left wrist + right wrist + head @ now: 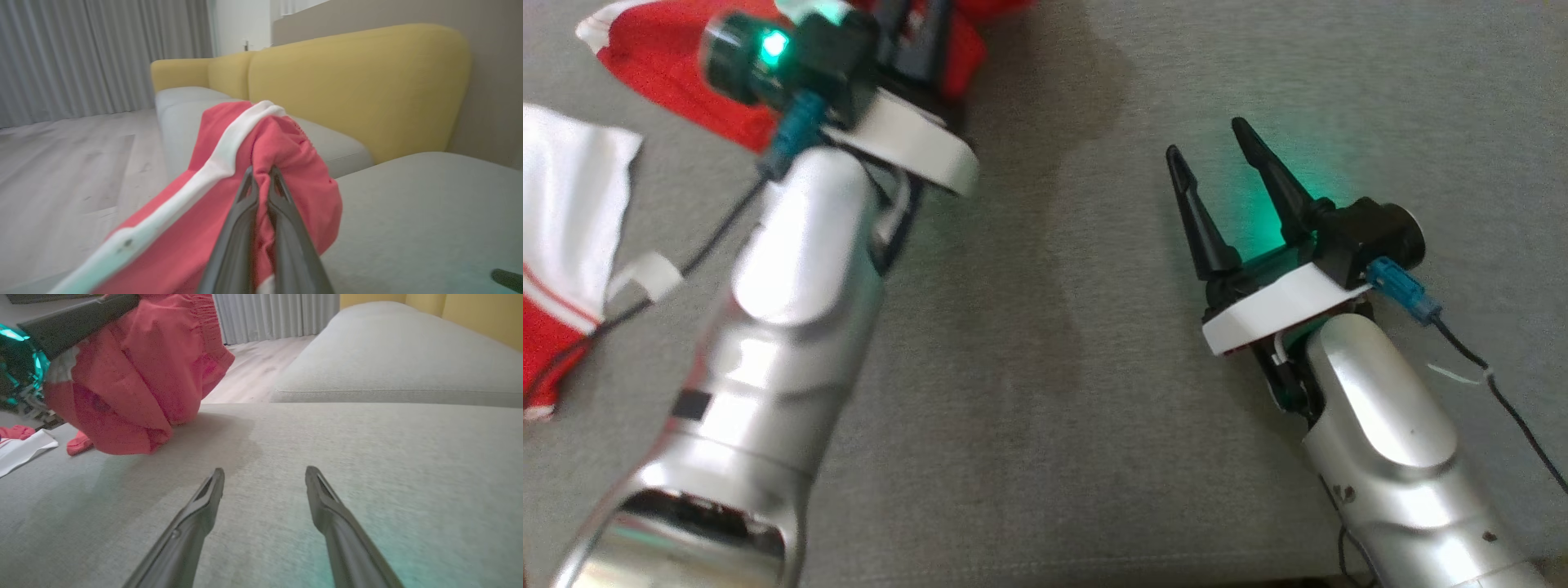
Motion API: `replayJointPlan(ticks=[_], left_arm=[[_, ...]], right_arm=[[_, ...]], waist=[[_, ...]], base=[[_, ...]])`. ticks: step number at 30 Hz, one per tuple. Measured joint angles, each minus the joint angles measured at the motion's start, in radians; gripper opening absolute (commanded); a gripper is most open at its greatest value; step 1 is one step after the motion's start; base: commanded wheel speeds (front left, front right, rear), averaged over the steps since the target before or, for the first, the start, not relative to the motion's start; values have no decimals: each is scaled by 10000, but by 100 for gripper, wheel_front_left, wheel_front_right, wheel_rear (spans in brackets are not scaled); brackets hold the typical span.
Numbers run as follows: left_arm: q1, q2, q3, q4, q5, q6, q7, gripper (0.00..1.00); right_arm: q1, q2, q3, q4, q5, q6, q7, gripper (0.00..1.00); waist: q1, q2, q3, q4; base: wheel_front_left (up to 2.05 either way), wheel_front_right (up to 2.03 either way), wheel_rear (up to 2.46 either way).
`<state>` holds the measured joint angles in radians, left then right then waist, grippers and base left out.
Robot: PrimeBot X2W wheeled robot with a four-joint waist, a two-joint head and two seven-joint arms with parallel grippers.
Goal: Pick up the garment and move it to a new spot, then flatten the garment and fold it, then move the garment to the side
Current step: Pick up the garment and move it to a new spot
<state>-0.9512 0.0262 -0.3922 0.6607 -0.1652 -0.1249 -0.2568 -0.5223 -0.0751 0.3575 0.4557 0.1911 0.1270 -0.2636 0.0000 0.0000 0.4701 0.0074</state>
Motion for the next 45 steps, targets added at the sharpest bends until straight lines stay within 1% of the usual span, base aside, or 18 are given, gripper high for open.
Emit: replayJointPlan(ticks=[3, 7, 9, 13, 14, 15, 16, 21, 25, 28, 30, 36, 40, 41, 45], left_arm=[[339, 6, -1241, -372, -1101, 33, 0, 0], [523, 10, -2719, -688, -2125, 477, 0, 0], [555, 23, -3275, -708, -2491, 723, 0, 0], [553, 44, -4176, -694, -2769, 1116, 0, 0], [556, 44, -4299, -696, -2832, 1198, 0, 25], [556, 58, -4433, -713, -2876, 1264, 0, 80], [557, 69, -4525, -734, -2899, 1279, 0, 100], [847, 84, -4548, -836, -2928, 1645, 0, 100], [1483, 94, -4080, -865, -2788, 1781, 0, 100], [2114, 151, -3304, -1011, -2468, 1964, 0, 100], [2661, 274, -2721, -1202, -2284, 1996, 0, 100], [4564, 575, -1053, -1783, -1699, 2224, 0, 100], [5827, 577, 146, -2226, -1409, 2305, 2, 100], [5827, 577, 146, -2226, -1409, 2305, 2, 100], [7140, 566, 1342, -2669, -1070, 2303, 2, 100]], right_arm=[[21, 12, -180, -15, 63, 0, 2, 100], [39, 21, -372, -42, 117, 0, 4, 100], [44, 29, -397, -115, 198, 0, 6, 100], [53, 35, -470, -221, 305, 0, 6, 100], [56, 35, -512, -230, 305, 0, 6, 100], [63, 36, -571, -238, 305, 0, 6, 100], [74, 40, -633, -261, 309, 0, 6, 100], [289, 44, -876, -293, 380, 0, 6, 100], [421, 52, -1068, -301, 380, 0, 6, 100], [478, 58, -1200, -307, 380, 0, 8, 100], [593, 63, -1346, -343, 372, 0, 8, 100], [1443, 81, -1768, -226, 316, 0, 8, 100], [1835, 109, -1871, -107, 274, 0, 10, 100], [1835, 109, -1871, -107, 274, 0, 10, 100], [2331, 134, -2054, -38, 255, 0, 10, 100]], waist=[[0, 0, -114, -364], [-2, 0, -257, -769], [-1, 0, -293, -945], [-1, 0, -346, -1166], [0, 0, -364, -1184], [-1, 0, -382, -1193], [-2, 0, -396, -1194], [-1, 0, -536, -1145], [-2, 1, -786, -1073], [-1, 0, -1034, -1011], [-1, 1, -1252, -970], [-2, 1, -2007, -828], [-3, 1, -2597, -740], [-3, 1, -2597, -740], [-3, 1, -3181, -667]], base=[[0, 0, 0], [0, 0, 0], [0, 0, 0], [0, 0, 0], [0, 0, 0], [0, 0, 0], [0, 0, 0], [0, 0, 0], [0, 0, 0], [0, 0, 0], [0, 0, 0], [0, 0, 0], [0, 0, 0], [0, 0, 0], [0, 0, 0]])
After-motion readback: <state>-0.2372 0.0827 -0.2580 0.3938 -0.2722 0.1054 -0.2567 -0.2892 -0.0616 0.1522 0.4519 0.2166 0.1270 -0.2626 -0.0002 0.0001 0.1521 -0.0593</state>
